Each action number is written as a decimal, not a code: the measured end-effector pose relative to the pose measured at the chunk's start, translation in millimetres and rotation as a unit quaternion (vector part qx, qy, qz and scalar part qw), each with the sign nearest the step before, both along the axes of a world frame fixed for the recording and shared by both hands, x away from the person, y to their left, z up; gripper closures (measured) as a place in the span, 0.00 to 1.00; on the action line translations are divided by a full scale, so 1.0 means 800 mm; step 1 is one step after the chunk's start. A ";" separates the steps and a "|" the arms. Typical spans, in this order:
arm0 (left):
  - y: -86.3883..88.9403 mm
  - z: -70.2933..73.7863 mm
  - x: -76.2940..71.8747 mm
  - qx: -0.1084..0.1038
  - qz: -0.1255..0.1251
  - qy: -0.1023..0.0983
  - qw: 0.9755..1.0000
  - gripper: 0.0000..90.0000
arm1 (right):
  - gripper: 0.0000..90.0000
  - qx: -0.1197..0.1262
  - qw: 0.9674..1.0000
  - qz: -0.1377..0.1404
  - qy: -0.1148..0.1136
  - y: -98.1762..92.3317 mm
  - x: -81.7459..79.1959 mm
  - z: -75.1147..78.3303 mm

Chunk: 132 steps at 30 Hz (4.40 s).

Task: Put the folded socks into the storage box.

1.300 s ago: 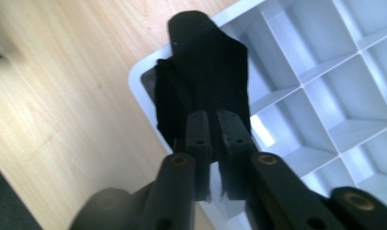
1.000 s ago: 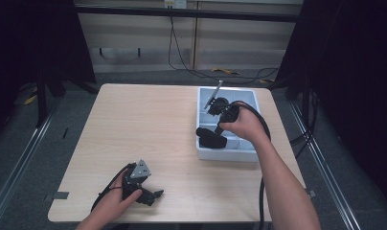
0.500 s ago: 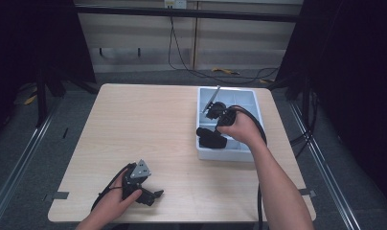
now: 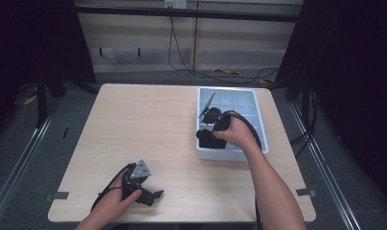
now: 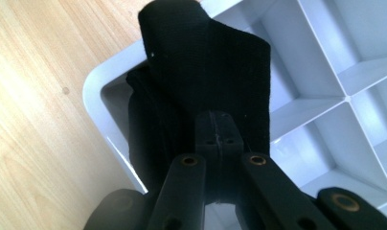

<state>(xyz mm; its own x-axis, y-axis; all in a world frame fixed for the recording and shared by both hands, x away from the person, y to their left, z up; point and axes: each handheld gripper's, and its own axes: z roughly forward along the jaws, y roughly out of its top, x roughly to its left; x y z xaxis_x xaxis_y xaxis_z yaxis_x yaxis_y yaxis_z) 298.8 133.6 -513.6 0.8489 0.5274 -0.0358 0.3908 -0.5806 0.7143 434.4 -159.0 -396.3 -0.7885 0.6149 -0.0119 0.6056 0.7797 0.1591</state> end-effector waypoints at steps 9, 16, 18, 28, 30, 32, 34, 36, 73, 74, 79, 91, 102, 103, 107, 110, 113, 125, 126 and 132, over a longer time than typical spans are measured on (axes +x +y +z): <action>0.000 0.000 0.000 0.000 0.000 0.000 1.000 0.00 | 1.00 0.009 1.000 -0.003 -0.001 0.000 -0.001 -0.008; 0.000 0.000 0.000 0.000 0.000 0.000 1.000 0.00 | 1.00 0.014 1.000 -0.001 0.005 0.002 -0.001 -0.015; 0.000 0.000 0.000 0.000 0.000 -0.001 1.000 0.00 | 1.00 0.013 1.000 0.001 0.006 0.004 -0.001 -0.017; 0.000 0.000 0.000 -0.001 -0.002 -0.001 1.000 0.00 | 1.00 0.017 0.999 0.016 0.040 0.014 -0.005 -0.044; 0.000 0.000 0.000 -0.001 -0.002 -0.001 1.000 0.00 | 1.00 0.019 0.999 0.013 0.034 0.010 -0.004 -0.033; 0.000 0.000 0.000 -0.001 -0.002 0.000 1.000 0.00 | 1.00 0.022 0.999 0.014 0.028 0.008 -0.004 -0.019; 0.000 0.000 0.000 -0.001 -0.002 -0.001 1.000 0.00 | 0.99 0.018 1.000 0.013 0.019 0.006 -0.005 -0.006; 0.000 0.000 0.000 -0.001 -0.002 -0.001 1.000 0.00 | 0.99 0.016 1.000 0.010 0.010 0.004 -0.005 0.007; 0.001 0.000 -0.001 0.000 0.000 -0.003 1.000 0.00 | 1.00 -0.001 1.000 0.009 0.023 0.003 0.007 -0.016; 0.001 0.000 -0.001 0.000 0.000 -0.003 1.000 0.00 | 1.00 -0.002 1.000 0.008 0.023 0.004 0.007 -0.019; 0.001 0.000 -0.001 0.000 0.000 -0.003 1.000 0.00 | 1.00 -0.009 1.000 0.009 0.025 0.007 0.006 -0.027; 0.001 0.000 -0.001 0.000 -0.001 -0.004 1.000 0.00 | 0.99 0.003 1.000 -0.003 0.019 0.002 0.002 -0.031; 0.001 0.000 -0.001 -0.004 -0.003 0.000 1.000 0.00 | 0.75 0.022 1.000 -0.018 -0.009 -0.012 -0.007 0.001; 0.001 0.000 -0.001 -0.003 -0.003 0.000 1.000 0.00 | 0.73 0.031 0.999 -0.017 -0.013 -0.013 -0.007 0.002; 0.001 0.000 -0.001 -0.003 -0.003 0.000 1.000 0.00 | 0.65 0.031 0.999 -0.024 -0.013 -0.016 -0.011 0.006; 0.001 0.000 -0.001 -0.004 -0.003 0.000 1.000 0.00 | 0.62 0.038 0.999 -0.026 -0.010 -0.017 -0.012 0.008; 0.001 0.000 -0.001 -0.003 -0.003 0.000 1.000 0.00 | 0.56 0.037 0.999 -0.029 -0.011 -0.018 -0.013 0.012; 0.001 0.000 -0.001 -0.003 -0.003 -0.001 1.000 0.00 | 0.40 0.055 0.997 -0.043 -0.025 -0.020 -0.018 0.031; 0.001 0.000 -0.001 -0.003 -0.003 -0.001 1.000 0.00 | 0.40 0.054 0.997 -0.044 -0.028 -0.021 -0.019 0.031; 0.002 0.000 -0.002 -0.003 -0.005 -0.002 1.000 0.00 | 0.36 0.048 0.997 -0.055 -0.020 -0.028 -0.027 0.035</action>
